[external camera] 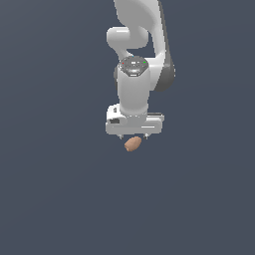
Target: Pick up the object and move it to a goal position.
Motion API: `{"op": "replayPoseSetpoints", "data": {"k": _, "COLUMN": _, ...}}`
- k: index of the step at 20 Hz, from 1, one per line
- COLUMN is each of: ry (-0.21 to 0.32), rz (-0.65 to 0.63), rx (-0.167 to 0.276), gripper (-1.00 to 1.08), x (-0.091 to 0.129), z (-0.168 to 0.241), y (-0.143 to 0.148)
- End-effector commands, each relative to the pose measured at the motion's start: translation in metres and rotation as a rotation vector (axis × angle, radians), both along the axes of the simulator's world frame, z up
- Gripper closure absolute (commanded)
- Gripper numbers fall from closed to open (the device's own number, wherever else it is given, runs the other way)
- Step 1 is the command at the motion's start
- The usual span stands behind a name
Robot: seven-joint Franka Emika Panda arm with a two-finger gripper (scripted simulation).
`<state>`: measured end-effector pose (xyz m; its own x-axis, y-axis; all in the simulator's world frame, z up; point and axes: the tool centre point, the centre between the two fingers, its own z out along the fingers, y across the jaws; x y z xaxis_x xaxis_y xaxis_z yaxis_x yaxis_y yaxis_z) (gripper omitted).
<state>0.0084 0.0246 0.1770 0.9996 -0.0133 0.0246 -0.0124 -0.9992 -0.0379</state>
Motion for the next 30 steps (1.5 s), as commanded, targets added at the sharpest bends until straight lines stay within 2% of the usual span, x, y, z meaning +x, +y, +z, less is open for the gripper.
{"op": "replayPoseSetpoints", "data": {"k": 1, "ry": 0.0, "rz": 0.0, "rx": 0.0, "gripper": -0.92, "x": 0.0, "z": 0.0, "y": 0.0}}
{"op": "replayPoseSetpoints", "data": {"k": 10, "ry": -0.012, "rz": 0.037, "rx": -0.021, "gripper": -0.92, "x": 0.006, "z": 0.005, "y": -0.01}}
{"op": "replayPoseSetpoints", "data": {"k": 17, "ry": -0.011, "rz": 0.026, "rx": -0.02, "gripper": -0.92, "x": 0.006, "z": 0.004, "y": -0.009}}
{"op": "replayPoseSetpoints", "data": {"k": 24, "ry": -0.005, "rz": -0.05, "rx": -0.018, "gripper": -0.92, "x": 0.001, "z": -0.005, "y": -0.007}}
{"op": "replayPoseSetpoints", "data": {"k": 30, "ry": 0.003, "rz": -0.166, "rx": -0.015, "gripper": -0.92, "x": -0.006, "z": -0.017, "y": -0.003}}
